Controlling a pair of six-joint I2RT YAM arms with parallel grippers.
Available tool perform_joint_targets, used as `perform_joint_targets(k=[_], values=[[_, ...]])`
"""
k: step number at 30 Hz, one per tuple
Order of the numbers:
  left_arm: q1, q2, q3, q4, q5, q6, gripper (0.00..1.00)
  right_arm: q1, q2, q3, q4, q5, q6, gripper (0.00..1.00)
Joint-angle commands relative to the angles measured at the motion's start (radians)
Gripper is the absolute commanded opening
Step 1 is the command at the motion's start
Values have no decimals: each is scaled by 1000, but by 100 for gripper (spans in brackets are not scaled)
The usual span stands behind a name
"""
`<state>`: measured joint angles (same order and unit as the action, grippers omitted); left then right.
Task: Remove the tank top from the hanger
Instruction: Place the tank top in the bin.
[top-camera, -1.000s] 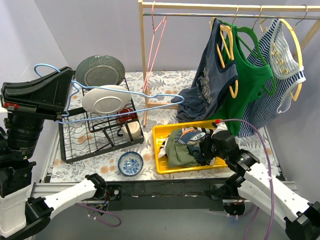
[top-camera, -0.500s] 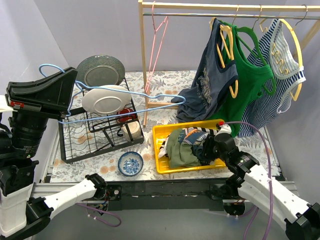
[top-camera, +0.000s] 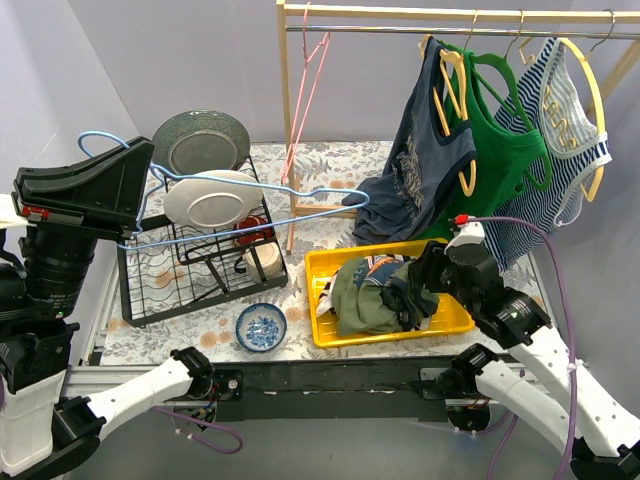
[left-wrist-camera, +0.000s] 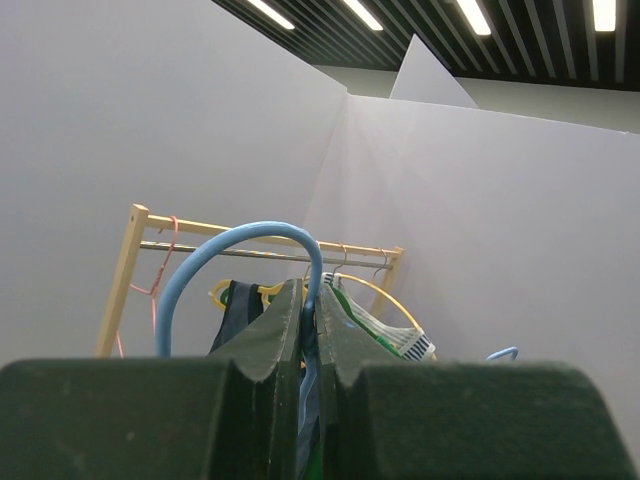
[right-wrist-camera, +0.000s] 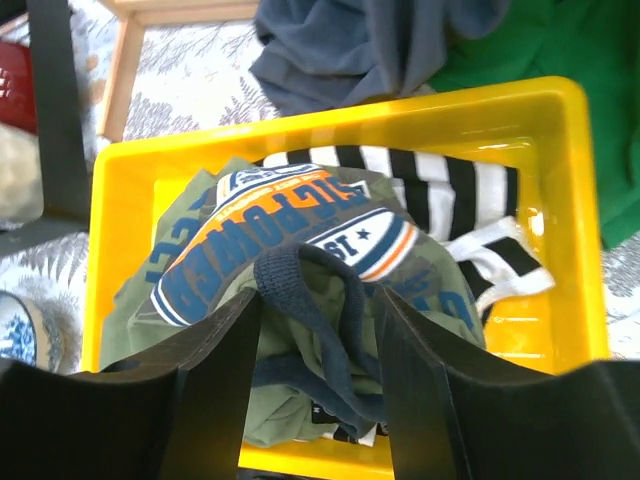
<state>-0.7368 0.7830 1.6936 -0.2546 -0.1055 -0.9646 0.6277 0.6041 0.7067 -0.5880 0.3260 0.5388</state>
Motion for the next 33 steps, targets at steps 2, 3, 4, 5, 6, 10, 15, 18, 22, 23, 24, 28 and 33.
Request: perform_joint_targets(k=[2, 3, 4, 5, 6, 10, 15, 18, 22, 23, 24, 28, 33], values=[[2, -5, -3, 15, -8, 9, 0, -3, 43, -15, 155, -214, -37, 53], [4, -8, -5, 15, -10, 7, 0, -3, 54, -25, 187, -237, -28, 52], [2, -8, -5, 15, -10, 7, 0, -3, 86, -30, 189, -257, -23, 51], [2, -8, -3, 17, -8, 7, 0, -2, 101, -38, 188, -257, -22, 50], [2, -10, -2, 15, -11, 6, 0, -3, 117, -52, 177, -249, -22, 51], [4, -10, -6, 12, -11, 6, 0, -2, 154, -99, 117, -179, -25, 55], [2, -13, -22, 25, -19, 12, 0, 0, 143, -32, 4, -79, -33, 68], [2, -10, -20, 25, -14, 13, 0, 0, 128, 49, -53, -65, -45, 72], [2, -8, -17, 18, -13, 15, 0, 0, 123, 141, -104, -106, -72, 75], [2, -8, -17, 18, -13, 15, 0, 0, 126, 170, -108, -120, -82, 75], [2, -8, -17, 20, -10, 12, 0, 0, 126, 180, -93, -163, -85, 72], [2, -5, -15, 17, 1, 4, 0, 0, 150, 159, 62, -286, -83, 66], [2, -4, -8, 14, 0, 1, 0, 20, 235, -22, 301, -404, -45, 63]])
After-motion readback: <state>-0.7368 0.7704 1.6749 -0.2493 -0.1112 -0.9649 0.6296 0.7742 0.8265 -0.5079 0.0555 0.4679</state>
